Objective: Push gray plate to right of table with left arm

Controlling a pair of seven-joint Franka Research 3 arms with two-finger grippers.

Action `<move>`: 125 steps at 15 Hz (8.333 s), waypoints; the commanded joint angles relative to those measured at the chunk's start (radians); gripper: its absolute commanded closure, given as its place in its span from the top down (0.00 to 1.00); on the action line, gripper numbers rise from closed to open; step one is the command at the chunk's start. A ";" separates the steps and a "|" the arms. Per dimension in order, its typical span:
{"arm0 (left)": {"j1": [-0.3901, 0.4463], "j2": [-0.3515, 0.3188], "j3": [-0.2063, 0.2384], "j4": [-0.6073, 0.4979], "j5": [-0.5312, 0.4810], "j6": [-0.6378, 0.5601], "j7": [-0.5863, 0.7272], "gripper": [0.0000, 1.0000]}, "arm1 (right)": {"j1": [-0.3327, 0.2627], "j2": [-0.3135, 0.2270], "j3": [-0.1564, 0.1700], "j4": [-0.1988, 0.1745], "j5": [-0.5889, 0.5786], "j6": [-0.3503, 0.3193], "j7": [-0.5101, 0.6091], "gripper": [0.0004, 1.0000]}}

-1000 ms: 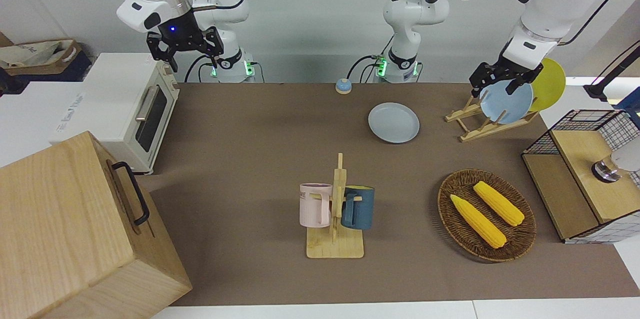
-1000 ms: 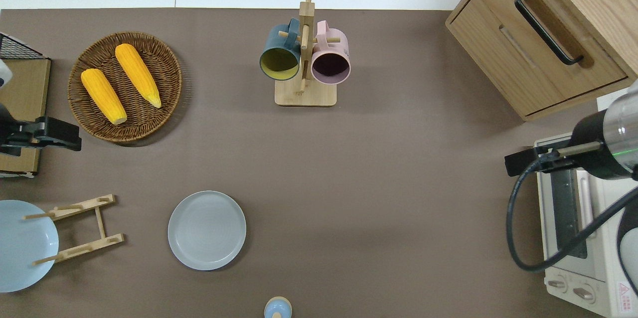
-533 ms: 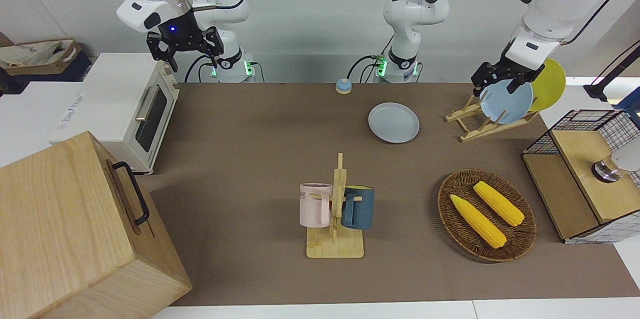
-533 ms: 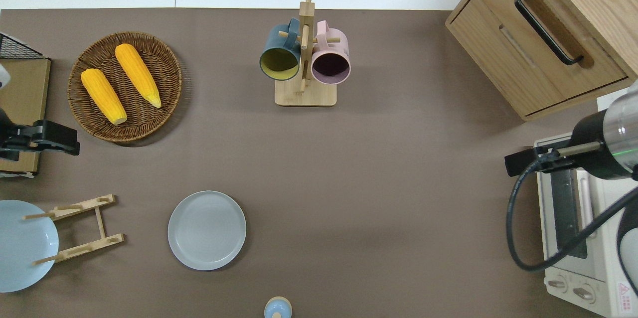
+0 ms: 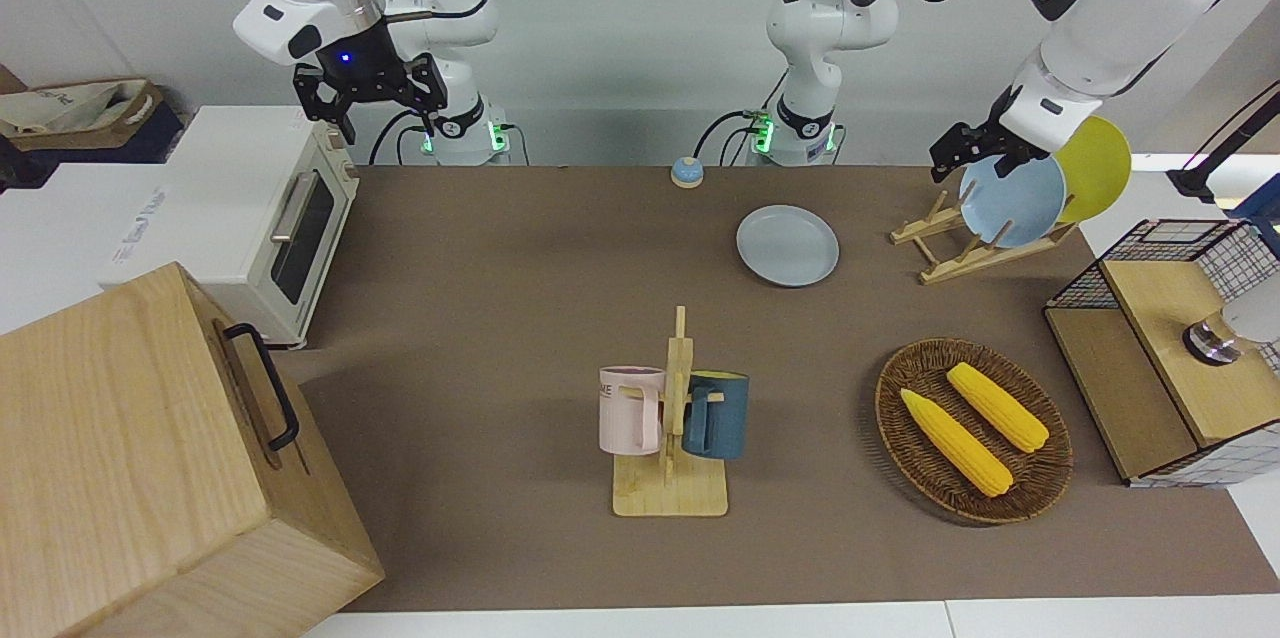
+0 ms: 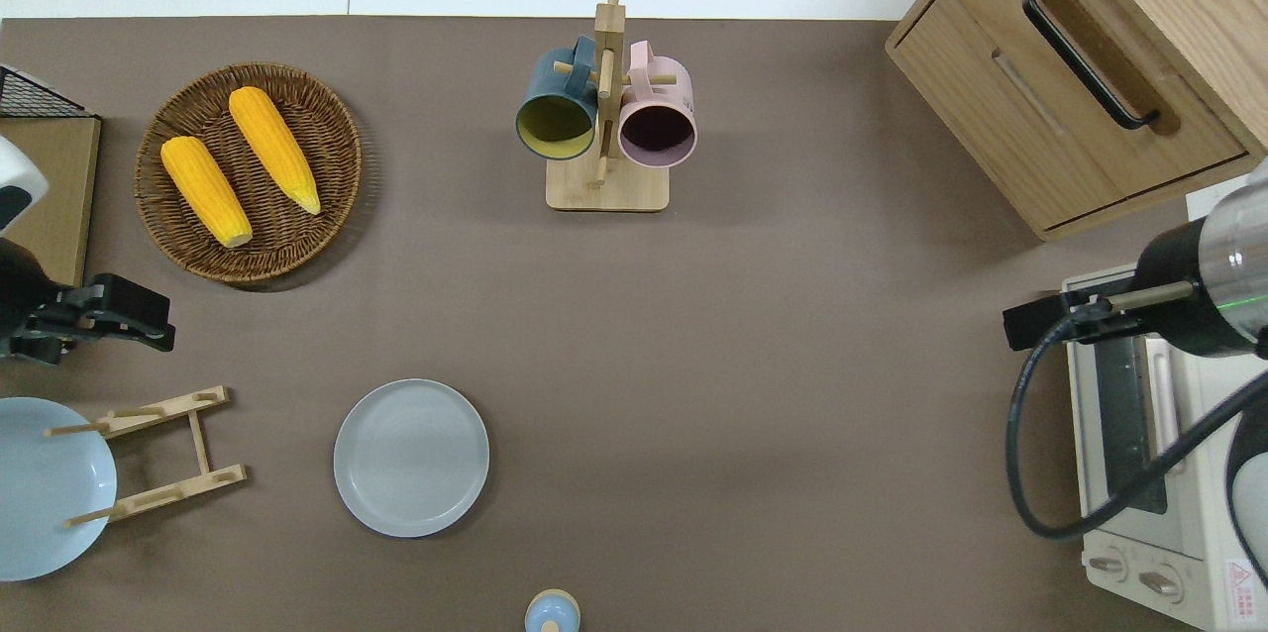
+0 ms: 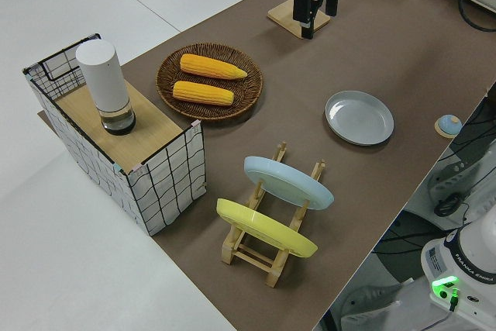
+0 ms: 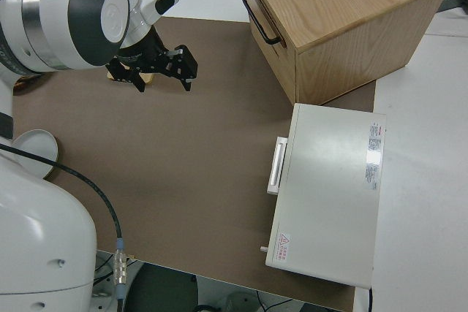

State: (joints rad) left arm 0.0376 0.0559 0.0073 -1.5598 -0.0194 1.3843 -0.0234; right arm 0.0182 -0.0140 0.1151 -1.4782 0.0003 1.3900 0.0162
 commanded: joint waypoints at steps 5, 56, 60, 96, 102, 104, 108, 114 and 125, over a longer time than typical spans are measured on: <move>-0.007 -0.097 -0.013 -0.298 -0.024 0.206 -0.053 1.00 | -0.020 -0.003 0.017 0.009 0.006 -0.016 0.013 0.98; -0.028 -0.137 -0.136 -1.013 -0.010 0.995 -0.211 0.00 | -0.020 -0.003 0.017 0.009 0.006 -0.016 0.013 0.98; -0.027 -0.136 -0.136 -1.013 -0.010 0.996 -0.210 0.00 | -0.020 -0.003 0.017 0.009 0.006 -0.016 0.013 0.98; -0.771 0.305 -0.152 -0.436 0.018 0.920 -1.320 0.00 | -0.020 -0.003 0.015 0.009 0.006 -0.016 0.013 0.98; -0.765 0.300 -0.152 -0.419 0.059 0.875 -1.305 0.49 | -0.020 -0.003 0.017 0.009 0.004 -0.016 0.013 0.98; -0.756 0.297 -0.150 -0.401 0.059 0.846 -1.296 1.00 | -0.020 -0.003 0.017 0.009 0.006 -0.016 0.013 0.98; -0.754 0.294 -0.150 -0.358 0.055 0.768 -1.290 1.00 | -0.020 -0.003 0.015 0.009 0.006 -0.016 0.013 0.98; -0.734 0.199 -0.135 -0.344 0.049 0.656 -1.259 1.00 | -0.020 -0.003 0.017 0.009 0.006 -0.016 0.013 0.98; -0.391 -0.039 -0.127 -0.157 -0.003 0.152 -0.646 1.00 | -0.020 -0.003 0.015 0.009 0.004 -0.016 0.013 0.98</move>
State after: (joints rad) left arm -0.4510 0.0167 -0.1145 -1.8217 0.0127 1.6701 -0.8214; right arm 0.0182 -0.0140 0.1151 -1.4782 0.0003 1.3900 0.0161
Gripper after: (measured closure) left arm 0.000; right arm 0.013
